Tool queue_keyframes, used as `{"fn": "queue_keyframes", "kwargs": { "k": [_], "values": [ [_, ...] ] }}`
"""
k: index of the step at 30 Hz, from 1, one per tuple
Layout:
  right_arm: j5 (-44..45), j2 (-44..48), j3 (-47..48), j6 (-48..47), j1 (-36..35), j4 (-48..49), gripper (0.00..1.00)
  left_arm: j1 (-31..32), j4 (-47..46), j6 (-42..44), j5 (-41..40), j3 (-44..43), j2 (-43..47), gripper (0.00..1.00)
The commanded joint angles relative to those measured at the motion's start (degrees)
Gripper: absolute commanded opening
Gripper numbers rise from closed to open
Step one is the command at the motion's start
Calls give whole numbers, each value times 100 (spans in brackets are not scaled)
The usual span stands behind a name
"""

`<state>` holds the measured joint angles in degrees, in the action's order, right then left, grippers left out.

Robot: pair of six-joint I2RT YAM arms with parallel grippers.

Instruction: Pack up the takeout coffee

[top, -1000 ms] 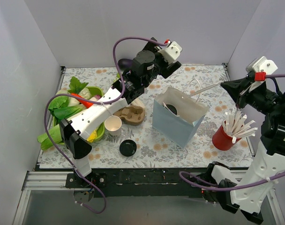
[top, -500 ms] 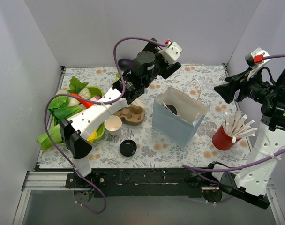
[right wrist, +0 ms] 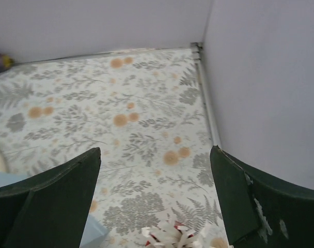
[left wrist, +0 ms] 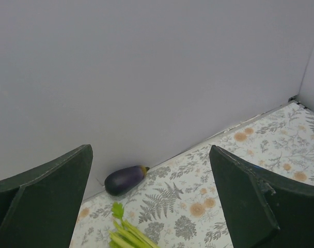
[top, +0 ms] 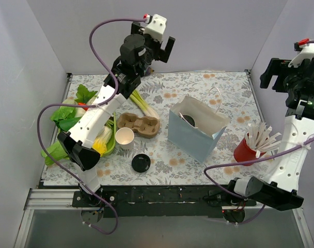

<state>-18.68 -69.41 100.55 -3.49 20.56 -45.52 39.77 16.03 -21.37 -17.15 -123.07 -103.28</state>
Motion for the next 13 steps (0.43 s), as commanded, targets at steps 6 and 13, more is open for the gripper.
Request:
{"fn": "queue_keyframes", "kwargs": {
  "k": [6, 13],
  "values": [
    [1129, 16, -2, -1101, 10, 781, 96, -1084, 489, -447, 326, 766, 642, 98],
    [1175, -574, 975, -1024, 10, 999, 98, -1577, 348, -342, 308, 1083, 819, 98]
  ]
}}
